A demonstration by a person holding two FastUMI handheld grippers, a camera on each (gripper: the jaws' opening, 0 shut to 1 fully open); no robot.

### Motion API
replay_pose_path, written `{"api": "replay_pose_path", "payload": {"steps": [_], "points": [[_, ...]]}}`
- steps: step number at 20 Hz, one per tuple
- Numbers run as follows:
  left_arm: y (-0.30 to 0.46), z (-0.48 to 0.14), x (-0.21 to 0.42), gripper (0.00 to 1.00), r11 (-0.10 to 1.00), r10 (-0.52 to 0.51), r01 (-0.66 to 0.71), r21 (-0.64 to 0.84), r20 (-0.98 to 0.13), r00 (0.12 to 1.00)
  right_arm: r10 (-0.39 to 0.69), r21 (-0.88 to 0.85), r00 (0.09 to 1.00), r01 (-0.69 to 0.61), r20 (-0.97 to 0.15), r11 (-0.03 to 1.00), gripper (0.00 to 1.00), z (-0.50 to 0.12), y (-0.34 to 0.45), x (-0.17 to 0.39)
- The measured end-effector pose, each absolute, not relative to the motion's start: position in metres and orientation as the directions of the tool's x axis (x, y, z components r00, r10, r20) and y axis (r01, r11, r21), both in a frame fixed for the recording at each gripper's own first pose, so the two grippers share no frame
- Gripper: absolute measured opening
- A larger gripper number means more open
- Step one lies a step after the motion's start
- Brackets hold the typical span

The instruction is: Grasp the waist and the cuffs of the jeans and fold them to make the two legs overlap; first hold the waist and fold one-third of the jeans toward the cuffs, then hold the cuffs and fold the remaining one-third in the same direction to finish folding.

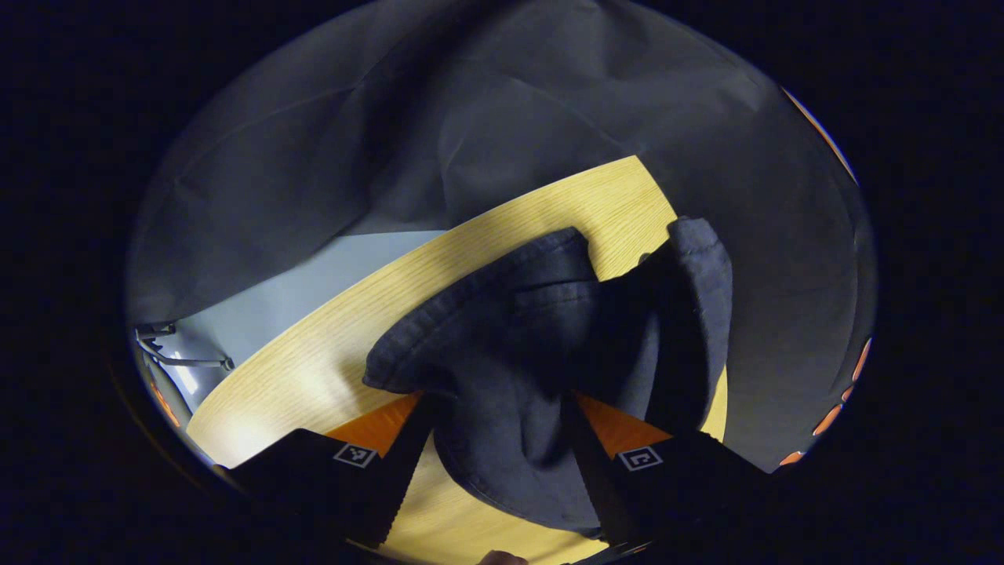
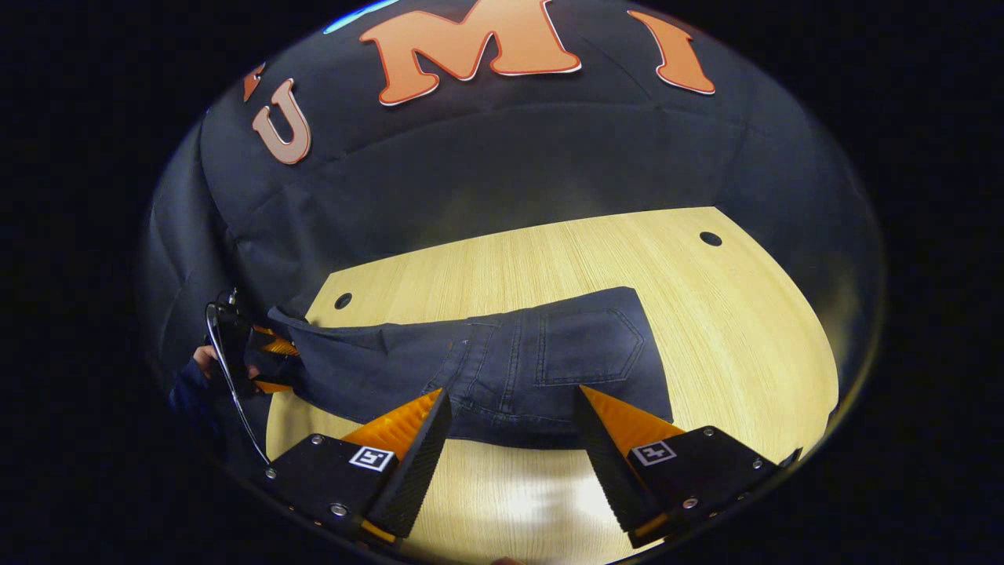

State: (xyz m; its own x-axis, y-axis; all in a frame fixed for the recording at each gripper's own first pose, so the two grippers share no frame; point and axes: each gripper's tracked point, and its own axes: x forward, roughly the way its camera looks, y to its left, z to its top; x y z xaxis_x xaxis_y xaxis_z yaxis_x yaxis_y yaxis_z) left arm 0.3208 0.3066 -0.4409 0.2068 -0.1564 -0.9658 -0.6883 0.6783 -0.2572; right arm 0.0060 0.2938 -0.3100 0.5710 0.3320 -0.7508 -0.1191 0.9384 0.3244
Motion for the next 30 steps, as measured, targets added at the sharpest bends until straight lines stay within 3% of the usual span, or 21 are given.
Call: {"api": "replay_pose_path", "payload": {"steps": [7, 10, 11, 14, 15, 16, 20, 23, 30], "points": [[0.299, -0.451, 0.307, 0.92, 0.865, 0.056, -0.500, 0.040, -0.998, 0.017, 0.336, 0.341, 0.565, -0.102, -0.754, 0.935, 0.94, -0.315, 0.288, 0.012], [0.294, -0.451, 0.315, 0.86, 0.900, 0.082, -0.433, 0.054, -0.996, 0.047, 0.332, 0.338, 0.562, -0.097, -0.757, 0.936, 0.94, -0.317, 0.283, 0.013], [0.291, -0.452, 0.322, 0.72, 0.928, 0.063, -0.372, 0.026, -0.994, 0.088, 0.334, 0.341, 0.563, -0.097, -0.756, 0.935, 0.94, -0.318, 0.283, 0.014], [0.292, -0.462, 0.332, 0.13, 0.953, -0.026, -0.293, -0.080, -0.983, 0.184, 0.343, 0.356, 0.561, -0.091, -0.754, 0.930, 0.94, -0.319, 0.277, 0.017], [0.293, -0.455, 0.330, 0.04, 0.946, -0.058, -0.305, -0.109, -0.983, 0.172, 0.345, 0.360, 0.564, -0.089, -0.750, 0.929, 0.94, -0.318, 0.275, 0.020], [0.297, -0.452, 0.332, 0.03, 0.937, -0.073, -0.326, -0.126, -0.983, 0.171, 0.351, 0.366, 0.565, -0.093, -0.746, 0.926, 0.94, -0.317, 0.273, 0.021], [0.285, -0.414, 0.350, 0.04, 0.893, -0.138, -0.363, -0.265, -0.930, 0.340, 0.356, 0.376, 0.569, -0.088, -0.741, 0.923, 0.94, -0.314, 0.265, 0.027], [0.277, -0.356, 0.360, 0.04, 0.890, -0.161, -0.317, -0.329, -0.876, 0.455, 0.358, 0.371, 0.583, -0.103, -0.729, 0.923, 0.94, -0.308, 0.258, 0.034], [0.239, -0.272, 0.351, 0.04, 0.876, -0.225, -0.207, -0.435, -0.749, 0.623, 0.385, 0.389, 0.598, -0.130, -0.703, 0.912, 0.94, -0.298, 0.249, 0.040]]}}
